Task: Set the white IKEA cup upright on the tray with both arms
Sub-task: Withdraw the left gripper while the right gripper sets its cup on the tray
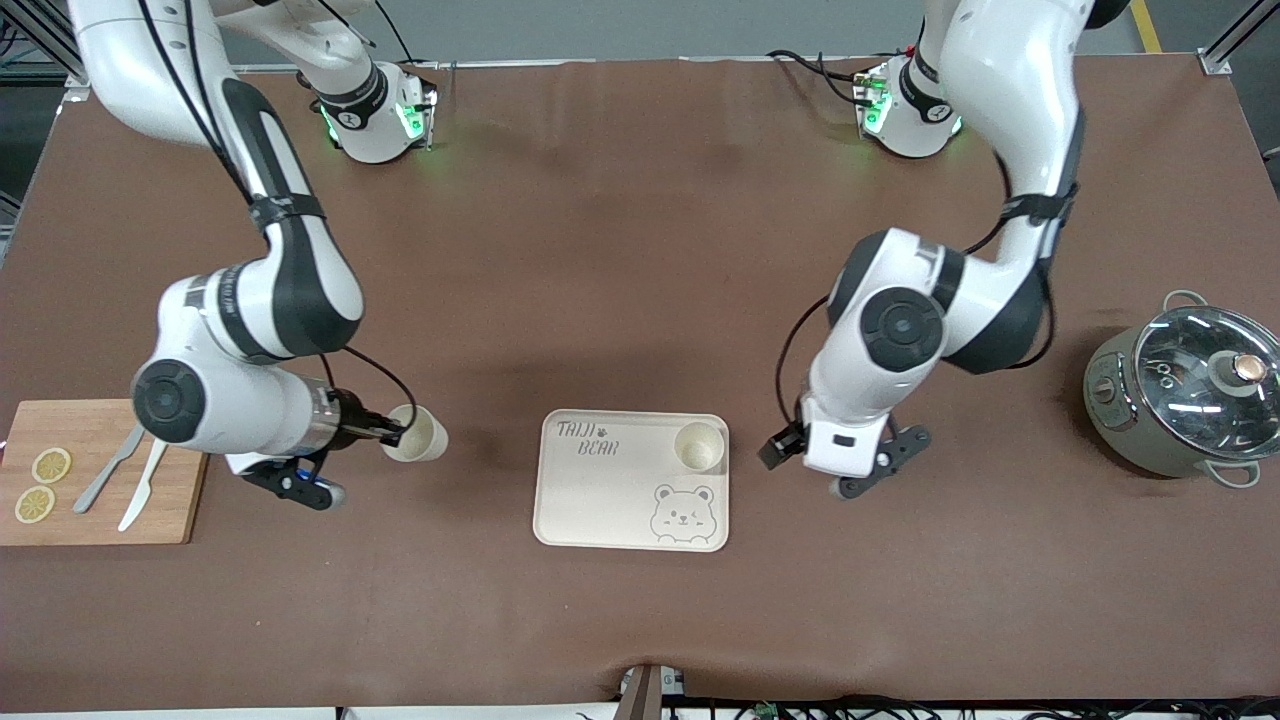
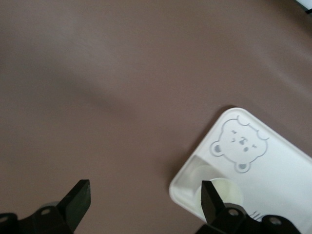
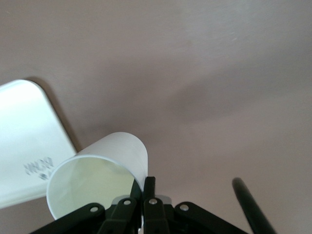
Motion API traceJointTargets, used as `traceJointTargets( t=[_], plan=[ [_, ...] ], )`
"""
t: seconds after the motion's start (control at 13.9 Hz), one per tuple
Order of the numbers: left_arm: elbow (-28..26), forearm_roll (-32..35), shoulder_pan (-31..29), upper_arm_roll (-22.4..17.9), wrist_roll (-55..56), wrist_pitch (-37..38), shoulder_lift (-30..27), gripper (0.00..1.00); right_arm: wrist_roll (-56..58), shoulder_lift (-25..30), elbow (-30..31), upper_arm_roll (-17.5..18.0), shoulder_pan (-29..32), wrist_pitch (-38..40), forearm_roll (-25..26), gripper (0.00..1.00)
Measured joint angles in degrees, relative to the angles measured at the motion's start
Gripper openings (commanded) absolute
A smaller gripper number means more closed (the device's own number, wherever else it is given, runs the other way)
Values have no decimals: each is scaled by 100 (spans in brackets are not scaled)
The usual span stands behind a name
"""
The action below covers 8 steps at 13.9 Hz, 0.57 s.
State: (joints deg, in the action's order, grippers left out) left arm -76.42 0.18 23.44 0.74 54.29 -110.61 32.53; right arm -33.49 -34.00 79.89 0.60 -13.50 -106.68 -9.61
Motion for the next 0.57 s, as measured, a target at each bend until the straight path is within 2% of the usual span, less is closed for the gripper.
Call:
traceJointTargets(
  t=[0.29,0.57],
  plan=[
    [-8,60,-454,-21,-773,838,-587,100,-1070,-462,-133,6,-552,-928,-24,0],
    [-23,85,-1143,-30,-1691,1315,-951,100,-1896,-794,-151,4,-1061,-1563,-25,0]
  ],
)
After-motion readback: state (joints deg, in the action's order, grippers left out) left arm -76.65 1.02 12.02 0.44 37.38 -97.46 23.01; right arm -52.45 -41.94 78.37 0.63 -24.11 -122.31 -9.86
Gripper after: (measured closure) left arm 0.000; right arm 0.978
